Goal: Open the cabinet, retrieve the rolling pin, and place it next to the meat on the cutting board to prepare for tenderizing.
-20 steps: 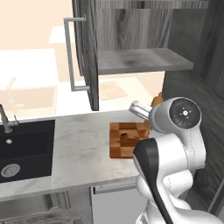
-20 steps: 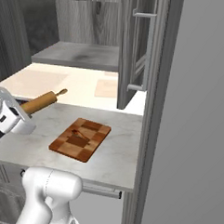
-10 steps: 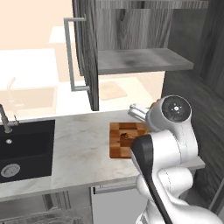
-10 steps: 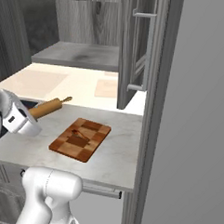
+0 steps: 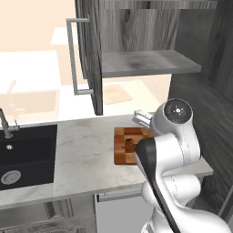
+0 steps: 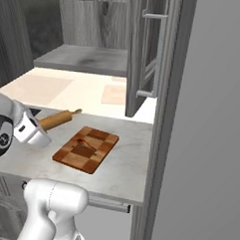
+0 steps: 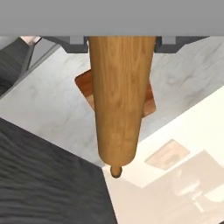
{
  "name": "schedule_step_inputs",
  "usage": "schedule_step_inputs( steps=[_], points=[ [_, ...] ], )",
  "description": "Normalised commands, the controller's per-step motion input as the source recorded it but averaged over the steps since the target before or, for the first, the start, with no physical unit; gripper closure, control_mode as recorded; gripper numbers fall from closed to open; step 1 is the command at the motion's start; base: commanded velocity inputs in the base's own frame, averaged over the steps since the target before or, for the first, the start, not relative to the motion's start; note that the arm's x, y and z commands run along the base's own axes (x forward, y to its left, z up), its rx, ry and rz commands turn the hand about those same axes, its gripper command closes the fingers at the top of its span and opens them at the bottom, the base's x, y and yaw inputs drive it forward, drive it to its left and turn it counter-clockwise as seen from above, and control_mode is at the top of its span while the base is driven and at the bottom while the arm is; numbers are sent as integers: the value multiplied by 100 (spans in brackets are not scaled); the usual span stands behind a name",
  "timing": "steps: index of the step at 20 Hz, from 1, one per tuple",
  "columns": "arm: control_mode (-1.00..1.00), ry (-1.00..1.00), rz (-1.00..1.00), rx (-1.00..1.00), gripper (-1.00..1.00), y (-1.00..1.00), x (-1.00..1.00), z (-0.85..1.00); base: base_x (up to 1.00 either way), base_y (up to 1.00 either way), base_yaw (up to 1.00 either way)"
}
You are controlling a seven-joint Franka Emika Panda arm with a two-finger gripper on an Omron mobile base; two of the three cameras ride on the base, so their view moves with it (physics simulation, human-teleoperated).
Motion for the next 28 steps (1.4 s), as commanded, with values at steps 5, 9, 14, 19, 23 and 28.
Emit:
schedule_step_inputs(
  steps=[5,9,14,19,23,28],
  points=[
    [-100,3,3,6,100,-1,4,-24,0,0,0],
    [-100,5,8,12,100,0,5,-25,0,0,0],
    [-100,8,7,13,100,0,8,-27,0,0,0],
    [-100,8,2,5,100,0,15,-32,0,0,0],
    [-100,9,0,0,100,0,23,-31,0,0,0],
    [-100,6,0,0,100,0,25,-28,0,0,0]
  ],
)
